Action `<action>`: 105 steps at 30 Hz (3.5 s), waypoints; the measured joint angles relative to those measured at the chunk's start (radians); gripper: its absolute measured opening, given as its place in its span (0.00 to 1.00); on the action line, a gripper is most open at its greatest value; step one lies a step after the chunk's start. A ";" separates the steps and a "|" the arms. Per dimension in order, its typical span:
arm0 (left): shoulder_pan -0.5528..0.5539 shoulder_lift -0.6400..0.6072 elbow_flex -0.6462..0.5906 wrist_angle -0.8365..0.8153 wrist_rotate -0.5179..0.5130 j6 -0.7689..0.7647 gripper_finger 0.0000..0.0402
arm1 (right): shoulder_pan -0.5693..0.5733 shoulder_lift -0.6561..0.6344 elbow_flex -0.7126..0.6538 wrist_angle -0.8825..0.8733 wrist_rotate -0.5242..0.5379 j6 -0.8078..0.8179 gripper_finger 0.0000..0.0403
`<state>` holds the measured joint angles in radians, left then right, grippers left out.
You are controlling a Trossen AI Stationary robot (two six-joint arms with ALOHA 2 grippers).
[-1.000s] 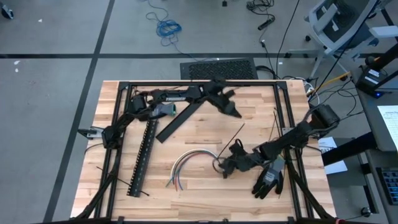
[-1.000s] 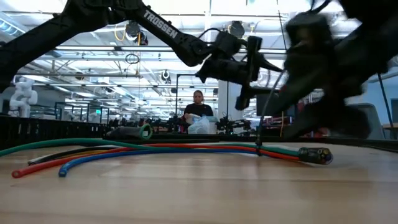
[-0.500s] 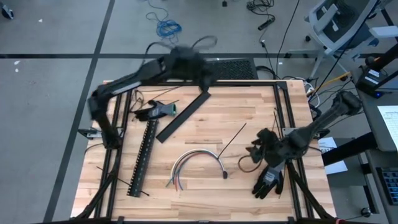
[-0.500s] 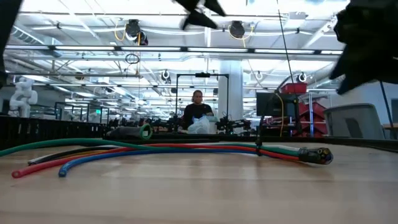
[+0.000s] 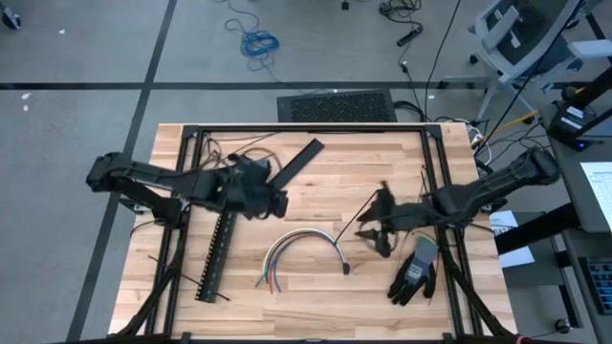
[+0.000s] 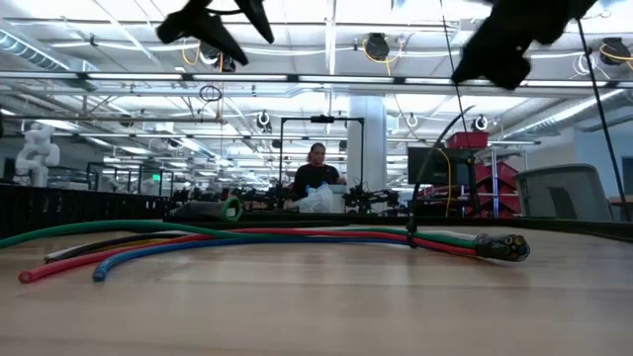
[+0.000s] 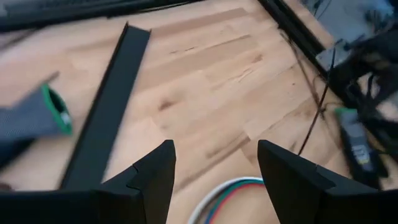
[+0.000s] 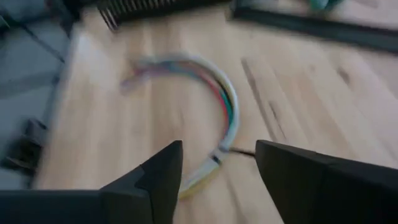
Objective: Ziptie cables
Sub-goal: Move the cable wires to the top center of the table, then move the cable duct to the center of the table
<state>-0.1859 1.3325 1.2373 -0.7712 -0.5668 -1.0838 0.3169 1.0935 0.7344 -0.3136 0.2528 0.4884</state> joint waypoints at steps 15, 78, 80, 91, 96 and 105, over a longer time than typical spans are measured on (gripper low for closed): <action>-0.047 -0.043 -0.011 0.019 -0.086 -0.001 0.55 | -0.212 0.620 0.165 0.588 -0.404 0.196 0.00; -0.148 0.121 -0.011 -0.670 0.315 -0.356 0.55 | -0.562 0.273 0.574 -0.284 -0.221 -0.403 0.00; -0.119 0.143 -0.016 -0.648 0.329 -0.341 0.55 | -0.568 0.261 0.551 -0.279 -0.224 -0.404 0.00; -0.004 0.152 -0.188 -0.458 0.494 -0.305 0.55 | -0.580 0.253 0.490 -0.292 -0.262 -0.426 0.00; 0.017 0.101 -0.288 -0.353 0.518 -0.315 0.55 | -0.580 0.253 0.490 -0.302 -0.262 -0.446 0.00; 0.040 0.038 -0.481 -0.246 0.523 -0.349 0.55 | -0.580 0.253 0.490 -0.306 -0.263 -0.445 0.00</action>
<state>-0.1463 1.3708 0.7566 -1.0171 -0.0435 -1.4326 -0.2630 1.3460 1.2247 -0.6200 -0.0097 0.0434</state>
